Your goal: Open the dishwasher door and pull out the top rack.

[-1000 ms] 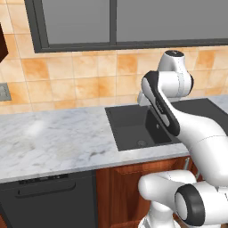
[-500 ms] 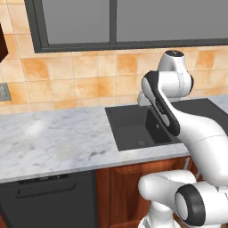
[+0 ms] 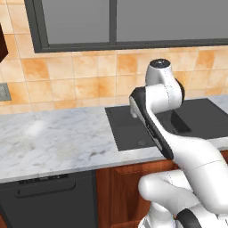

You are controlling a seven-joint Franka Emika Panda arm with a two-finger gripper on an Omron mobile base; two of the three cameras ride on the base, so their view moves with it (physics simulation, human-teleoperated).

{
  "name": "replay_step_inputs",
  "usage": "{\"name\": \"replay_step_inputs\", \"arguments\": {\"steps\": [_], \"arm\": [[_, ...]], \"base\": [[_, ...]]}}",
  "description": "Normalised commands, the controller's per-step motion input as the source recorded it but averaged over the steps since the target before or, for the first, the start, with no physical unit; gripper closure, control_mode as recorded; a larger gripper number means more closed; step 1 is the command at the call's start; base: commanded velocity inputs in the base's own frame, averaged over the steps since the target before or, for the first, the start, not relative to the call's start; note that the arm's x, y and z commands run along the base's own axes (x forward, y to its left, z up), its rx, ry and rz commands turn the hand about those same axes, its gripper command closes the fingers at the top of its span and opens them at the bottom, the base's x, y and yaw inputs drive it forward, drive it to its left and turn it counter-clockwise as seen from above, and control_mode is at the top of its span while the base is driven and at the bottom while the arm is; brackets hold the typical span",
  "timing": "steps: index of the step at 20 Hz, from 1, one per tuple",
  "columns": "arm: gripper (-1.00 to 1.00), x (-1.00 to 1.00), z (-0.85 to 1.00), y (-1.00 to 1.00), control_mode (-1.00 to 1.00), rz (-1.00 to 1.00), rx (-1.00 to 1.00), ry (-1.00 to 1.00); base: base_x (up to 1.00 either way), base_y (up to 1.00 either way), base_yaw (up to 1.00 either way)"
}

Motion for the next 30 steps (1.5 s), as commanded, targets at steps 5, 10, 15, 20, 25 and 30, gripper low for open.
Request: {"name": "replay_step_inputs", "arguments": {"steps": [5,10,15,20,25,30], "arm": [[-1.0,-0.6,-0.25,0.93,-1.0,0.22,-0.27,-0.01],[-1.0,-0.09,-0.09,0.68,-1.0,0.24,-0.13,0.1],[-1.0,0.0,-0.07,0.4,-1.0,0.26,-0.08,0.13],[-1.0,-0.09,-0.06,0.03,1.0,0.25,-0.01,0.06],[-1.0,-0.21,-0.01,0.01,-1.0,0.25,0.0,0.03],[-1.0,-0.53,-0.22,0.0,-1.0,0.43,-0.03,0.0]], "base": [[0.0,0.0,0.0],[0.0,0.0,0.0],[0.0,0.0,0.0],[-0.03,0.0,0.06],[-0.03,0.0,0.06],[0.0,0.0,0.0]]}}
